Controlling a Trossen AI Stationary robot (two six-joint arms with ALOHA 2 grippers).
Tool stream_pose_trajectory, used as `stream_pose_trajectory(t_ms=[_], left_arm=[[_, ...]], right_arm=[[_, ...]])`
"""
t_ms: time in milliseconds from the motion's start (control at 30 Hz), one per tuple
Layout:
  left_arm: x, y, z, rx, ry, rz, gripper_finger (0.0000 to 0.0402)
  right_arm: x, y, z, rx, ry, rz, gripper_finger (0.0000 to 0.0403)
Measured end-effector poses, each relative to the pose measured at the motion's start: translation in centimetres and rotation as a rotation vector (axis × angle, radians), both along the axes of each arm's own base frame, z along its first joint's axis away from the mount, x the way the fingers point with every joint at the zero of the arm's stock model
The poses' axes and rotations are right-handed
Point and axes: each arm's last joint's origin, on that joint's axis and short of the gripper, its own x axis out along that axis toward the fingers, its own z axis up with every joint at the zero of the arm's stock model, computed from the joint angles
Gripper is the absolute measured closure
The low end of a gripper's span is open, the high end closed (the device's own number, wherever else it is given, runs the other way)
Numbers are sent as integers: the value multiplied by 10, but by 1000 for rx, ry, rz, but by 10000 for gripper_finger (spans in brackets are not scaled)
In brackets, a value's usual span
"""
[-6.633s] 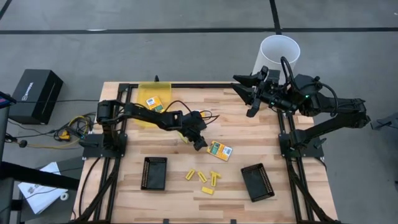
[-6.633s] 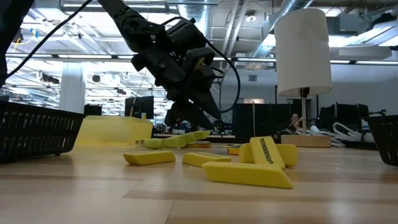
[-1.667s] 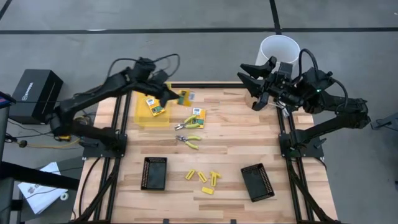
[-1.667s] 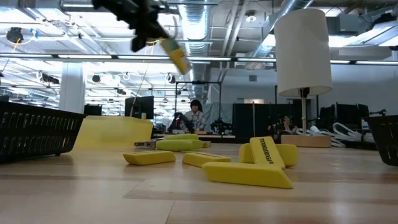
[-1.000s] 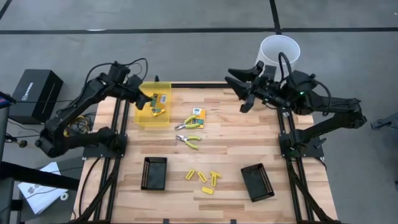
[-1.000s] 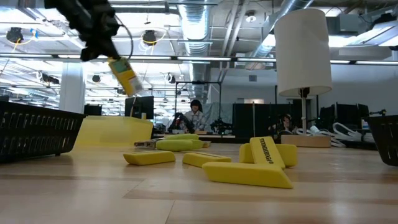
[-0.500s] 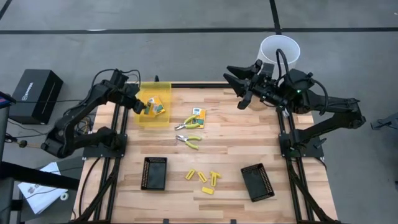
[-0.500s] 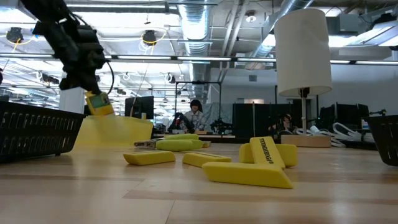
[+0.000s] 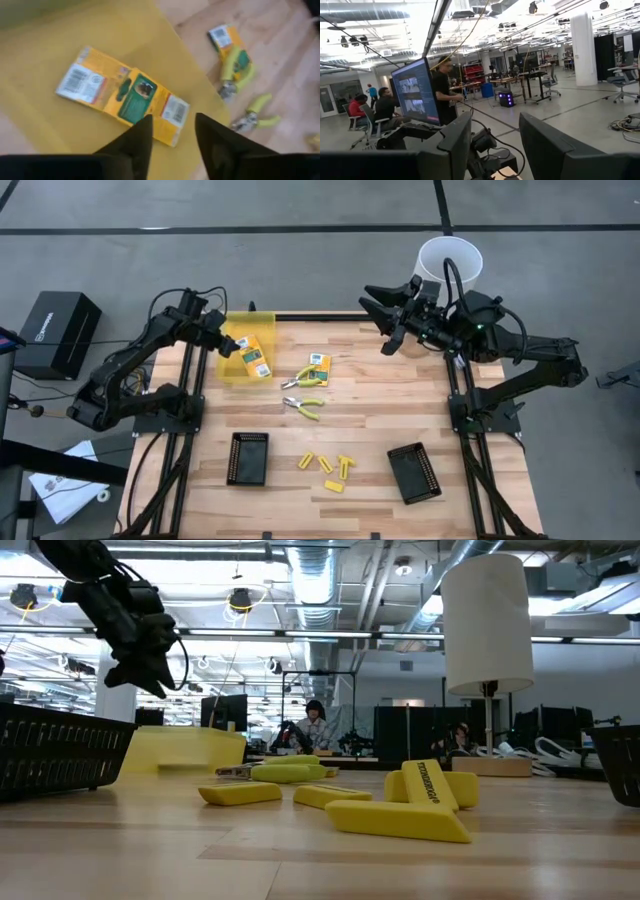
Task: Pick & Place School Supplies
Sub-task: Adjust the yellow bin
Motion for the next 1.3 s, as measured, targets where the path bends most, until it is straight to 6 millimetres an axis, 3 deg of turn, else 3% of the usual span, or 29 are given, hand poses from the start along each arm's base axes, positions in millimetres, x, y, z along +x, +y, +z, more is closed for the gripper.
stream_pose_trajectory(t_ms=[167,300,433,567,733,967,1133,1300], left_arm=[[2,3,2,14,-33,24,205],[13,4,11,-68,-281,-34,204],[40,1,27,-124,-494,-121,223],[77,-19,41,-92,-584,-244,244],[115,-50,38,-65,-551,-309,254],[137,-81,33,-21,-502,-358,253],[155,-89,9,16,-372,-362,254],[171,-80,-25,41,-218,-322,254]], right_arm=[[0,0,0,0,0,-1,244],[0,-1,0,0,2,-9,244],[0,-6,0,0,4,-30,244],[0,-11,-6,7,65,-54,244],[0,-15,-36,127,330,-129,244],[7,-5,-85,271,715,-140,244],[20,0,-104,281,829,-142,244],[30,0,-113,307,853,-134,244]])
